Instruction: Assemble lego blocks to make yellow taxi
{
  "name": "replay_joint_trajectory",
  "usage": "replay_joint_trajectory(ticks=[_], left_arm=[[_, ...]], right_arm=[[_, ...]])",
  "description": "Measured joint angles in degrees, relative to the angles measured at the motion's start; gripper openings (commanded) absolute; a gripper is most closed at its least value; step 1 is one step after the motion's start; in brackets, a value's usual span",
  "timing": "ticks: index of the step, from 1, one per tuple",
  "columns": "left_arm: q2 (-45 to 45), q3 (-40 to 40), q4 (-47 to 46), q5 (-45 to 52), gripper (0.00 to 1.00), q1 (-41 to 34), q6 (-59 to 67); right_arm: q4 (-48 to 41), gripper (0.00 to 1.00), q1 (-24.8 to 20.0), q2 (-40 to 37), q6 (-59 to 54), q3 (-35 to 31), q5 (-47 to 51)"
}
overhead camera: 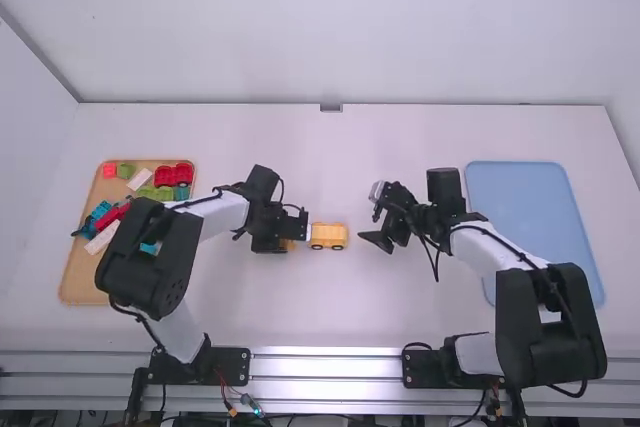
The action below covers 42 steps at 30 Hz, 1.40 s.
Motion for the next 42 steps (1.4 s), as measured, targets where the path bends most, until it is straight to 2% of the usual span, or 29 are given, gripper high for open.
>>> replay_joint_trajectory(ticks=[7,14,17,20,24,27,31,32,34,35,37,39,42], left_arm=[[0.0,0.0,3.2,5.2,0.99,1.3,-0.6],[0.0,-3.1,3.4,24.8,0.99,13.1,6.0],[0.0,-8.4,7.6,32.3,0.99,18.8,9.7],[0.0,-12.9,14.7,36.5,0.99,21.6,9.8],[0.9,-16.4,22.3,40.1,0.99,23.5,8.2],[3.8,-16.6,23.9,41.7,0.99,23.5,7.6],[8.3,-14.4,21.3,43.6,1.00,23.5,7.9],[9.1,-13.6,20.6,43.9,0.98,23.5,8.3],[10.6,-11.5,18.2,44.5,0.85,23.5,9.6],[11.3,-10.4,17.0,44.9,0.69,23.5,10.6],[12.2,-9.2,15.9,45.2,0.63,23.4,11.6],[13.2,-8.0,15.2,45.5,0.53,23.3,12.8],[13.7,-7.8,16.0,45.5,0.52,22.7,13.7]], right_arm=[[-1.2,0.99,0.0,0.0,-2.2,-0.1,-0.1],[10.6,0.99,0.0,0.0,-3.0,-5.5,-3.5],[16.9,0.99,0.0,0.0,-2.4,-9.1,-6.1],[20.9,0.99,0.0,0.0,-0.1,-10.6,-7.5],[21.3,0.99,0.0,0.0,1.7,-10.8,-8.4],[21.5,0.98,0.3,0.0,2.0,-10.8,-9.3],[23.4,0.99,1.6,1.9,1.6,-10.8,-9.9],[24.0,0.98,1.8,2.6,1.6,-10.8,-10.0],[25.2,0.98,2.1,4.3,1.6,-10.8,-10.4],[25.6,0.99,2.1,4.9,1.7,-10.8,-10.6],[26.1,0.99,2.1,5.5,1.8,-10.8,-11.0],[26.3,0.99,2.1,5.6,1.7,-10.8,-11.3],[26.3,0.99,2.1,5.6,1.7,-10.8,-11.6]])
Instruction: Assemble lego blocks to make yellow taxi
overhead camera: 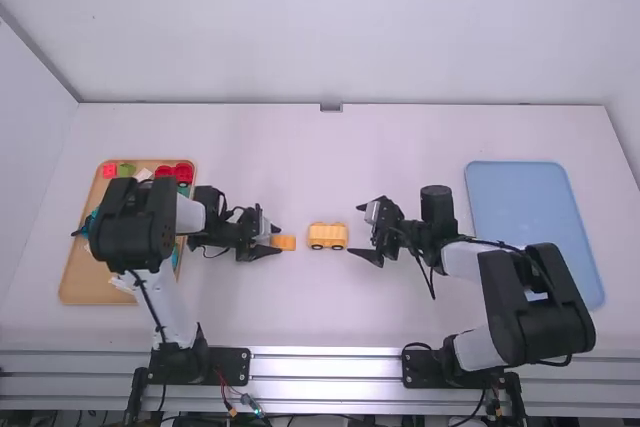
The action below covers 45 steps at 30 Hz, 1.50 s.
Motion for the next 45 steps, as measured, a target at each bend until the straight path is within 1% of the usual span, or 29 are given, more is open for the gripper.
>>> replay_joint_trajectory(ticks=[2,6,7,10,13,14,15,17,18,19,20,22,23,25,27,29,32,37,39,42,45], left_arm=[[0.0,-0.2,1.6,-0.1,0.48,-0.5,0.1],[0.0,-1.8,6.8,0.3,0.27,-2.1,-0.1],[0.0,-2.3,8.2,0.7,0.25,-2.6,-0.4],[0.0,-2.9,10.5,1.0,0.25,-2.9,-2.0],[0.0,-2.9,10.5,1.1,0.29,-2.5,-3.1],[0.0,-2.8,10.0,1.5,0.31,-2.1,-3.6],[0.0,-2.6,9.1,2.2,0.32,-1.8,-3.8],[0.0,-1.7,7.5,3.2,0.29,-1.5,-4.4],[0.0,-0.9,5.9,4.0,0.25,-1.5,-4.6],[0.0,-0.6,5.4,4.2,0.25,-1.5,-4.6],[0.0,0.5,3.5,4.8,0.20,-1.8,-4.8],[-0.3,2.2,-0.2,4.9,0.16,-2.6,-4.9],[-0.4,2.3,-0.5,4.9,0.16,-2.8,-4.9],[-1.8,3.0,-3.0,4.3,0.13,-4.4,-5.0],[-3.5,3.3,-4.0,3.8,0.13,-5.7,-5.0],[-6.3,3.5,-4.6,3.4,0.14,-7.3,-5.0],[-8.3,3.5,-4.2,3.4,0.14,-8.5,-5.0],[-9.2,3.5,3.3,2.3,0.10,-11.8,-12.2],[-9.2,3.5,5.8,1.7,0.09,-13.0,-14.9],[-9.2,3.5,8.8,0.7,0.07,-15.1,-18.4],[-9.2,3.3,12.8,-1.2,0.07,-17.6,-22.9]], right_arm=[[0.0,0.99,0.0,0.0,0.1,0.0,-0.1],[0.0,0.99,0.0,0.0,0.0,0.0,-0.1],[0.0,0.98,0.0,0.0,0.0,0.0,-0.1],[-0.2,0.99,0.0,0.0,0.0,0.0,-0.2],[-0.6,0.99,0.0,0.0,-0.1,0.0,0.2],[-0.4,0.99,0.0,0.1,-0.2,0.0,0.4],[0.8,0.98,0.0,0.7,-0.2,0.0,0.4],[1.9,0.99,0.1,2.1,-0.5,0.0,0.4],[3.6,0.99,0.4,4.3,-0.8,0.0,0.5],[4.2,0.99,0.5,5.0,-1.0,0.0,0.5],[5.8,0.99,1.0,7.1,-1.2,0.0,0.6],[10.2,0.99,2.0,11.3,-1.4,-0.1,0.6],[10.7,0.99,2.2,11.8,-1.6,0.0,0.7],[14.6,0.99,3.3,15.9,-1.4,0.2,0.6],[16.6,0.99,4.1,19.3,-1.1,1.0,0.6],[17.7,0.99,5.2,23.5,-0.5,3.1,0.6],[17.9,0.99,6.0,26.9,-0.2,5.9,-0.3],[18.0,0.99,7.0,33.1,-0.1,12.4,-2.7],[18.0,1.00,7.0,34.4,0.0,13.5,-3.5],[18.0,0.94,7.0,35.9,0.0,14.4,-5.0],[18.1,0.80,7.0,36.3,-0.1,14.6,-6.3]])
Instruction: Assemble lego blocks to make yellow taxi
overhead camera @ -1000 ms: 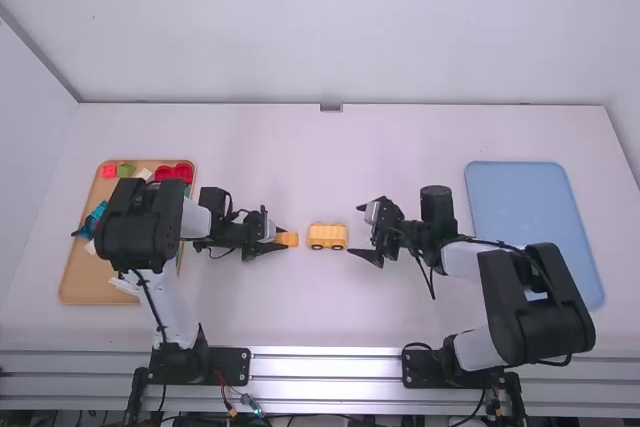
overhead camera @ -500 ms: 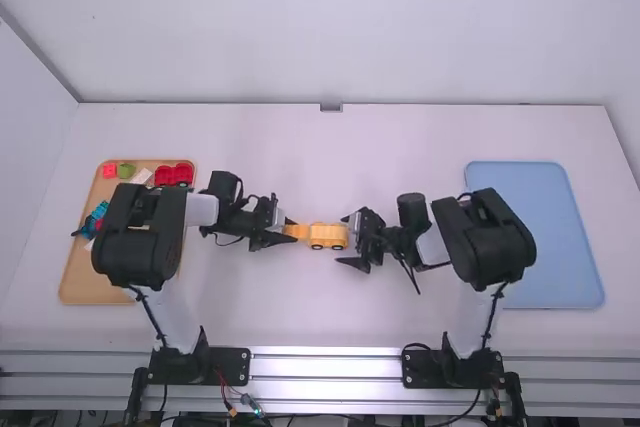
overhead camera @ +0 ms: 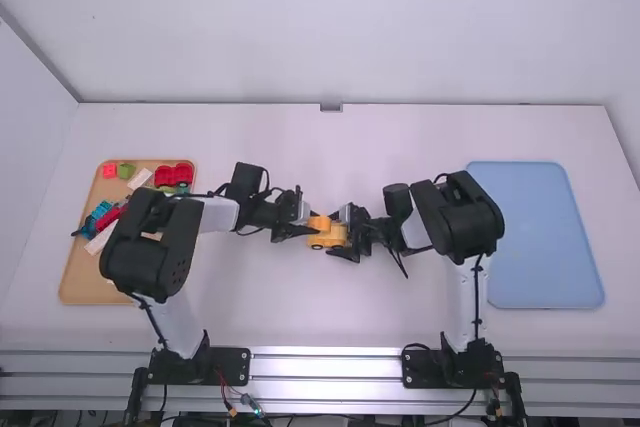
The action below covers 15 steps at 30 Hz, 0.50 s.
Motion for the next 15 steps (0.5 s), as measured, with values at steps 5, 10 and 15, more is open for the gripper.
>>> replay_joint_trajectory(ticks=[5,10,15], left_arm=[[0.0,-1.1,4.4,-1.6,0.06,-1.1,-5.6],[0.0,-2.4,5.7,-2.0,0.05,-1.2,-7.9],[0.0,-3.2,5.7,-2.2,0.02,-1.2,-8.9]], right_arm=[[0.0,0.61,0.0,0.0,-0.3,0.0,-0.4],[0.0,0.45,0.0,0.0,-0.3,0.0,-0.6],[0.0,0.43,0.0,0.0,-0.3,0.0,-1.0]])
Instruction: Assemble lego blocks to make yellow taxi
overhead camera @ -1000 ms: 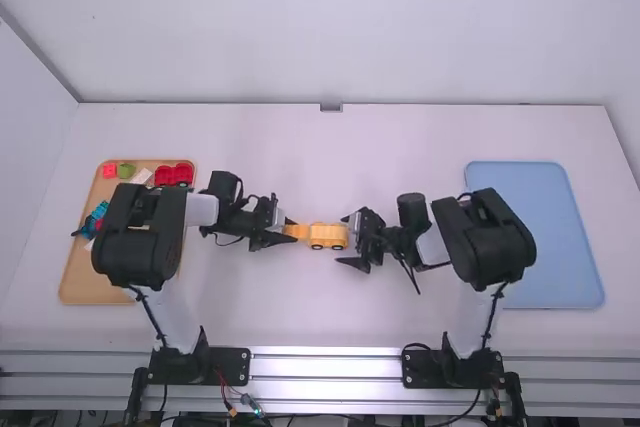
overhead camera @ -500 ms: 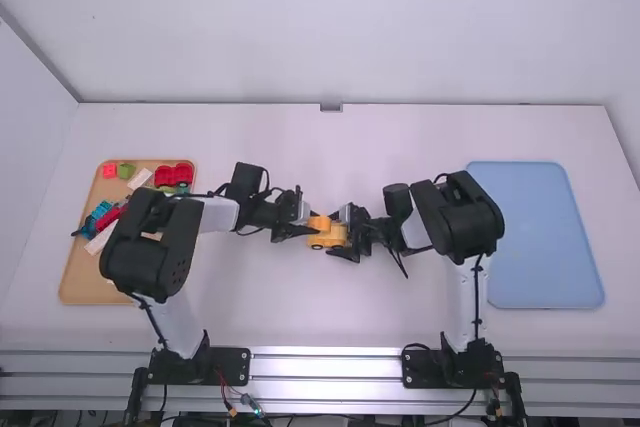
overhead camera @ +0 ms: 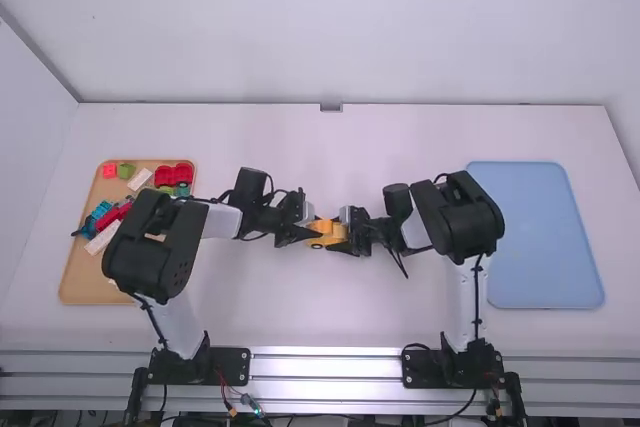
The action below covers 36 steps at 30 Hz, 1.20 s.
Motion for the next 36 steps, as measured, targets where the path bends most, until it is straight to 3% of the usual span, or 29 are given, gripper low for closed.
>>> replay_joint_trajectory(ticks=[23,36], left_arm=[[4.0,-0.2,5.5,3.3,0.02,-1.3,-1.6],[4.0,-0.2,8.8,-0.9,0.02,-3.3,-3.0]], right_arm=[[-0.1,0.42,0.0,0.0,0.0,0.0,-0.1],[0.0,0.41,0.0,0.0,-0.1,0.0,0.2]])
